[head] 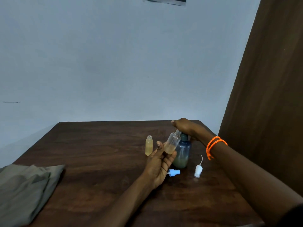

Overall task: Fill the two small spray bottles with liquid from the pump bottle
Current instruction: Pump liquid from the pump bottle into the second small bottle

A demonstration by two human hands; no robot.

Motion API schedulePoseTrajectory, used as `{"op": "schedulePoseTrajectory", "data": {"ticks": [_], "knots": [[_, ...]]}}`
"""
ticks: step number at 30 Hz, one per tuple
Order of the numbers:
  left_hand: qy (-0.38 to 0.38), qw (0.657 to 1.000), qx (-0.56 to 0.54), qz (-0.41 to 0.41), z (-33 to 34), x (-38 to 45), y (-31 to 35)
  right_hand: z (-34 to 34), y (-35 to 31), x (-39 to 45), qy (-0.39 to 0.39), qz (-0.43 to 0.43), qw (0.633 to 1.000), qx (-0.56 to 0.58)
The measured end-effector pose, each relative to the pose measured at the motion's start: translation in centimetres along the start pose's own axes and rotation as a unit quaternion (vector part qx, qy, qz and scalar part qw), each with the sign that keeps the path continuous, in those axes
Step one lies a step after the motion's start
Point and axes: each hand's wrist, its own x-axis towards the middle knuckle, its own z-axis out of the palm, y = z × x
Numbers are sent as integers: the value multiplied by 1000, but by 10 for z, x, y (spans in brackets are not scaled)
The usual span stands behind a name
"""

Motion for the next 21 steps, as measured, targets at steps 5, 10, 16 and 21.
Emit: {"op": "schedulePoseTrajectory", "data": {"ticks": [5, 10, 16, 21], "knots": [[-4, 1000, -9, 5, 0, 1, 0, -6, -3, 2, -22, 1, 1000, -7], [-7, 1000, -1, 5, -1, 0, 0, -1, 2, 4, -5, -6, 1000, 6], [-7, 1000, -14, 2, 0, -1, 0, -6, -3, 4, -21, 0, 1000, -4], [0, 1000, -6, 2, -3, 1, -2, 0, 0, 4, -14, 0, 1000, -17]]}}
